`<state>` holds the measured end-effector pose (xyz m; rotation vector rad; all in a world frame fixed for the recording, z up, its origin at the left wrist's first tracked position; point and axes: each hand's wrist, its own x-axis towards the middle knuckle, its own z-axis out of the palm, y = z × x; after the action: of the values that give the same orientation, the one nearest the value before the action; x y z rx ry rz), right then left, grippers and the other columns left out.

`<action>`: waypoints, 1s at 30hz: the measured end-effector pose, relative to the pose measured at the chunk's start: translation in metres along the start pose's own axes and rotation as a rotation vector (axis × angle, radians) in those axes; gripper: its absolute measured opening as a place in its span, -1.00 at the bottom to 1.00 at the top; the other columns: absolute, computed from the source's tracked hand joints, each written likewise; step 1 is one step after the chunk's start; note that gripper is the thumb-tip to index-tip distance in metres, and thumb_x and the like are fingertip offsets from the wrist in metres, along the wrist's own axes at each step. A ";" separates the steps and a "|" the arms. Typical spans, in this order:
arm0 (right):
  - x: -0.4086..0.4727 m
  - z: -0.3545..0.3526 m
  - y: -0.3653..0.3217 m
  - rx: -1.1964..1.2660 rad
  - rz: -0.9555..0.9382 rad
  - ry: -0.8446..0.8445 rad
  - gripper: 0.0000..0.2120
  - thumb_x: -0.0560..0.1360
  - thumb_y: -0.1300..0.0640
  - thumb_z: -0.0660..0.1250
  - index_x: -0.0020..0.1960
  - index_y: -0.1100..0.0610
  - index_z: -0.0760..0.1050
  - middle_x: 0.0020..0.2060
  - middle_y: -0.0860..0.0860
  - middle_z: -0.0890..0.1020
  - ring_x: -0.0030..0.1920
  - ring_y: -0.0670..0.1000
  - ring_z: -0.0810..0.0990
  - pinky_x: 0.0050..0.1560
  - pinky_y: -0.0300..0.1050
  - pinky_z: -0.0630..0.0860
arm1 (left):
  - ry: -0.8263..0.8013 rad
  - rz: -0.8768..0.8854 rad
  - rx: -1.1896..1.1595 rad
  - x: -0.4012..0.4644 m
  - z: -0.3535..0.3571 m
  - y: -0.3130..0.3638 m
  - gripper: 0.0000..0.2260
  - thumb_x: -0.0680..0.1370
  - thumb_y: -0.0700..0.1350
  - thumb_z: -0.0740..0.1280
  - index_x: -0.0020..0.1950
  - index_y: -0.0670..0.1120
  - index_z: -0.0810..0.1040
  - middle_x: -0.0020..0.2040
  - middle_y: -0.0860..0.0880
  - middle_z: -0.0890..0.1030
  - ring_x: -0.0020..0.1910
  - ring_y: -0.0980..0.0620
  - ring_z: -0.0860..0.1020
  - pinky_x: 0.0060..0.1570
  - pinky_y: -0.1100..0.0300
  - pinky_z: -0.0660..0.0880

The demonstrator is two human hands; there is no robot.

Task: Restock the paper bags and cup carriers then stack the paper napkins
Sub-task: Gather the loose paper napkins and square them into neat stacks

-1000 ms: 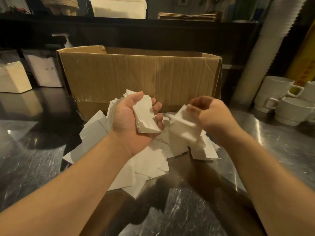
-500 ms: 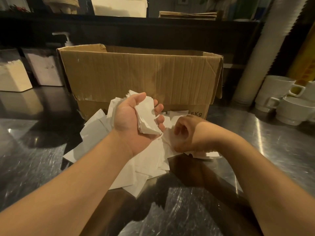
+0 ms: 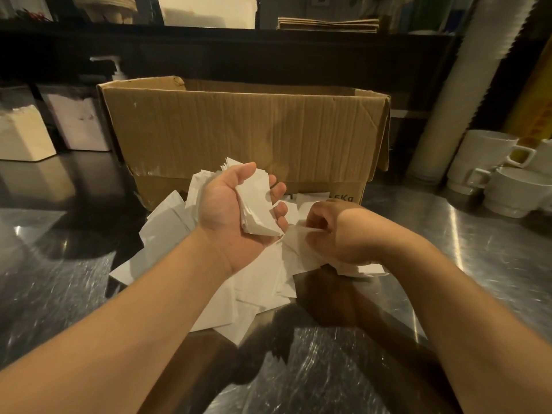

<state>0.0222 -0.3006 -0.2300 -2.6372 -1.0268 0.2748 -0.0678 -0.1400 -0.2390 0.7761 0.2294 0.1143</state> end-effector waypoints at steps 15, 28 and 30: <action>-0.018 -0.025 0.010 0.654 -0.211 -0.080 -0.93 0.54 0.08 0.45 0.02 -0.01 0.63 -0.04 -0.03 0.69 0.01 0.01 0.67 -0.01 -0.13 0.62 | -0.017 0.054 -0.001 -0.001 0.002 0.002 -0.68 0.55 0.03 0.29 0.20 -0.14 0.51 -0.13 -0.11 0.60 -0.22 -0.06 0.49 -0.14 0.09 0.38; -0.013 -0.008 -0.004 0.907 -0.228 0.271 -0.87 0.52 0.08 0.47 0.06 0.03 0.62 -0.07 -0.09 0.68 -0.05 -0.03 0.69 -0.14 -0.11 0.68 | -0.258 -0.169 0.234 -0.008 0.004 -0.009 -0.42 0.60 0.35 0.21 0.43 -0.03 0.57 0.22 -0.23 0.64 0.22 -0.31 0.60 0.31 -0.28 0.47; -0.011 -0.008 -0.005 0.870 -0.179 0.320 -0.81 0.51 0.06 0.46 0.11 0.01 0.58 -0.04 -0.07 0.67 -0.03 -0.03 0.69 -0.14 -0.21 0.66 | -0.237 -0.157 0.209 -0.012 0.007 -0.008 -0.41 0.58 0.32 0.29 0.44 -0.07 0.55 0.21 -0.21 0.65 0.22 -0.27 0.62 0.32 -0.25 0.49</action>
<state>0.0129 -0.3060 -0.2199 -1.7260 -0.7815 0.1884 -0.0775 -0.1531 -0.2378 0.9682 0.0766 -0.1520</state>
